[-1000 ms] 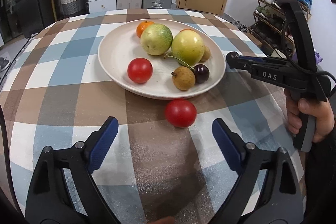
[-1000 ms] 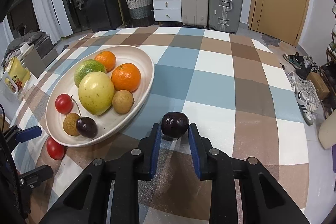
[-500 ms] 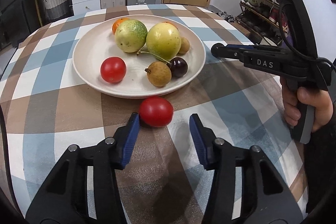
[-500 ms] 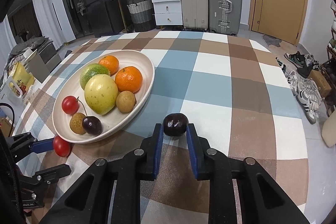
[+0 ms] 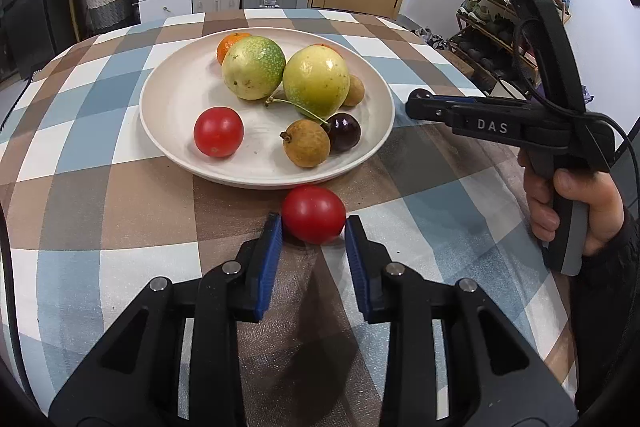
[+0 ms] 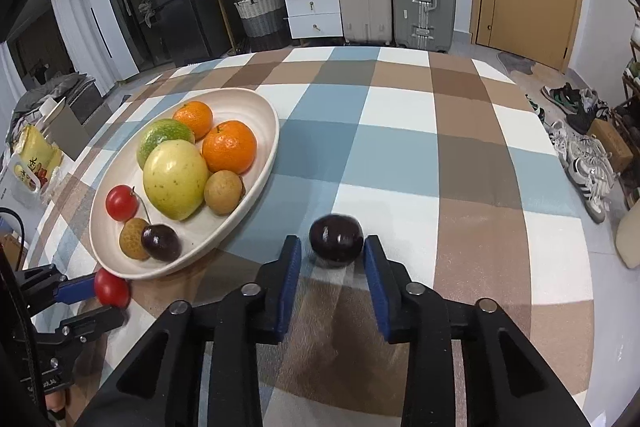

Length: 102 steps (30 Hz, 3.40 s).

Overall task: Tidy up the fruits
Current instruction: 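Close the right tool on the dark plum while the left tool approaches the red tomato, then close the left tool on the red tomato while the right tool holds the plum, then carry the tomato with the left tool while the right tool carries the plum over the plate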

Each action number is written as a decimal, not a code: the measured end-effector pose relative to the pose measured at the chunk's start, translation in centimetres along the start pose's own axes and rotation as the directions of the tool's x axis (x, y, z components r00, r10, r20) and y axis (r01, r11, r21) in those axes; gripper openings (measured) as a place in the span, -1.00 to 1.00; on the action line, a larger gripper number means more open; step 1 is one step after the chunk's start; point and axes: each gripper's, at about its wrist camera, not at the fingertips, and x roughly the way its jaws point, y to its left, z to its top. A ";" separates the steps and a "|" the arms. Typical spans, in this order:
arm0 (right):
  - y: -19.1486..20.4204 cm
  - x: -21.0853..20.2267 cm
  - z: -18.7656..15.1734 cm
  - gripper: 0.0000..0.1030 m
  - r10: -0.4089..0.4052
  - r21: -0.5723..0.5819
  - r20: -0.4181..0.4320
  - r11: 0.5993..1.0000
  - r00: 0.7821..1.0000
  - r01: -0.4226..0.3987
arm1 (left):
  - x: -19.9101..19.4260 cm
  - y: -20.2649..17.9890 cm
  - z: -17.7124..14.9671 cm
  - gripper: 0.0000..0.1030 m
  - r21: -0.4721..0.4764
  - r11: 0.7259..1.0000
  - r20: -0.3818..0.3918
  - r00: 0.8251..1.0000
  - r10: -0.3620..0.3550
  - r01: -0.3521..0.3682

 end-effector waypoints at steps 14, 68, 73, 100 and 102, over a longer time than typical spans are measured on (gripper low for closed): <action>0.3 -0.4 -0.1 -0.46 -0.013 -0.023 0.027 1.000 1.000 0.013 | -0.3 -0.1 -0.2 -0.44 0.002 1.000 0.013 1.000 -0.010 0.010; 3.7 -6.0 -1.1 -0.46 0.097 -0.087 0.139 0.992 0.986 -0.085 | -2.3 -2.4 1.0 -0.42 0.041 0.998 0.062 0.997 -0.041 0.038; 5.1 -6.5 -1.0 -0.46 0.117 -0.105 0.153 0.989 0.981 -0.102 | -3.9 -1.7 1.7 -0.42 0.040 0.999 0.098 0.995 -0.030 0.026; 10.4 -7.4 2.1 -0.46 0.220 -0.153 0.225 0.970 0.949 -0.189 | -5.3 3.8 5.4 -0.42 -0.010 0.998 0.168 0.983 0.069 -0.068; 10.7 -7.0 2.4 -0.46 0.228 -0.153 0.221 0.968 0.948 -0.198 | -5.1 4.2 5.7 -0.42 -0.017 0.997 0.170 0.982 0.076 -0.074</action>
